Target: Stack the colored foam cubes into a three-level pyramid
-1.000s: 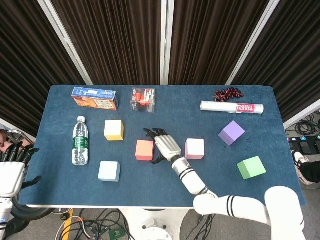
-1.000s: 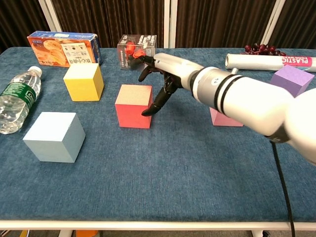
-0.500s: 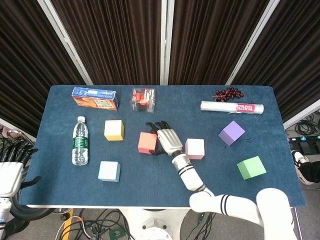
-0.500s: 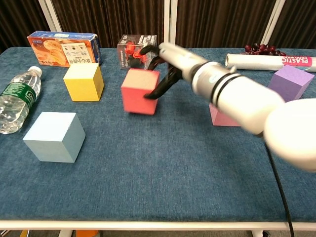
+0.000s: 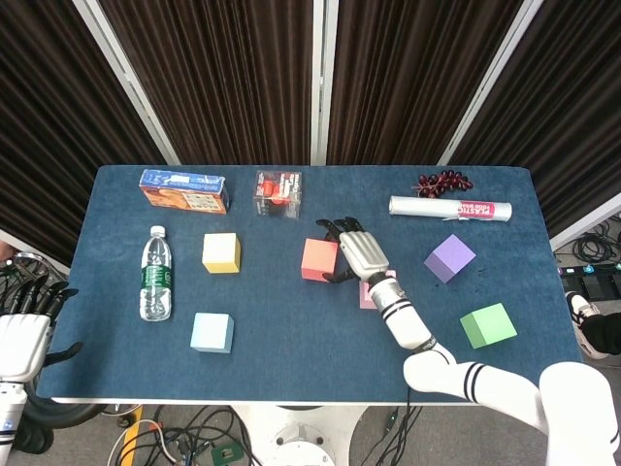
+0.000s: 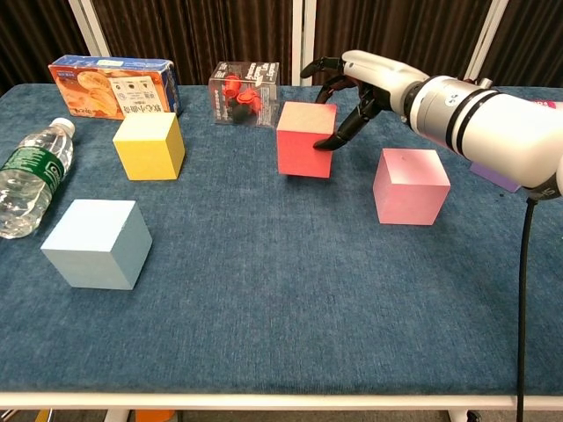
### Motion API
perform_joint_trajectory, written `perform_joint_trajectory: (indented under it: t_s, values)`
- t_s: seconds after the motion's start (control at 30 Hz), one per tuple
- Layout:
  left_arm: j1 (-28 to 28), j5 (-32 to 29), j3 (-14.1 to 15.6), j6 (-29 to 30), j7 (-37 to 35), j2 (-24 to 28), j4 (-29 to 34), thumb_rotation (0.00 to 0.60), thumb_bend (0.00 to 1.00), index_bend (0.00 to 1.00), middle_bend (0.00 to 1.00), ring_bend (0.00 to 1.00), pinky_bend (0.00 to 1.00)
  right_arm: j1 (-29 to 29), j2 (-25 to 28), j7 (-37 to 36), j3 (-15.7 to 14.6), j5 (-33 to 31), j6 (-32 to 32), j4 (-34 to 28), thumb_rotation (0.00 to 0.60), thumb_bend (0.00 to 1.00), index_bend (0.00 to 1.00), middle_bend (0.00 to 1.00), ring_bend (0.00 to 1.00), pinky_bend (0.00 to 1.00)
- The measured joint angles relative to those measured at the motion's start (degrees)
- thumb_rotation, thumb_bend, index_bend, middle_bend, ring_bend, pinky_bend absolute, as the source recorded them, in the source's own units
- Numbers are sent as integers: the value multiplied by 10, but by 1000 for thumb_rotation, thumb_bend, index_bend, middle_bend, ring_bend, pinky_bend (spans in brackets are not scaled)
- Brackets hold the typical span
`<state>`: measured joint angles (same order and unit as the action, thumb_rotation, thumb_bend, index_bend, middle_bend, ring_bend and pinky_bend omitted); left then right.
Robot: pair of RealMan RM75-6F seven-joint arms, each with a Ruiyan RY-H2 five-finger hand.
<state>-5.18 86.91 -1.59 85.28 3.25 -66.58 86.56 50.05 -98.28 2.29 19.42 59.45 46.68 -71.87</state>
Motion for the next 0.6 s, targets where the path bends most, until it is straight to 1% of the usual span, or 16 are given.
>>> perform_joint_trajectory:
  t_s: [0.17, 0.37, 0.5, 0.6]
  values:
    - [-1, -3, 0, -4, 1, 2, 3, 600, 0, 213, 147, 52, 80, 11, -10, -36, -4, 22, -21, 44, 600, 144, 131, 418, 96, 3]
    - [-2, -4, 0, -6, 1, 2, 4, 600, 0, 213, 146, 52, 80, 21, -24, -54, -8, 33, -38, 81, 600, 139, 118, 400, 89, 0]
    - [-1, -6, 1, -8, 0, 2, 3, 600, 0, 213, 146, 52, 80, 25, -26, -60, -11, 31, -52, 93, 600, 139, 79, 364, 64, 0]
    - [0, -7, 1, -7, 0, 1, 2, 600, 0, 213, 147, 52, 80, 28, -26, -61, -13, 31, -60, 98, 600, 139, 20, 305, 27, 0]
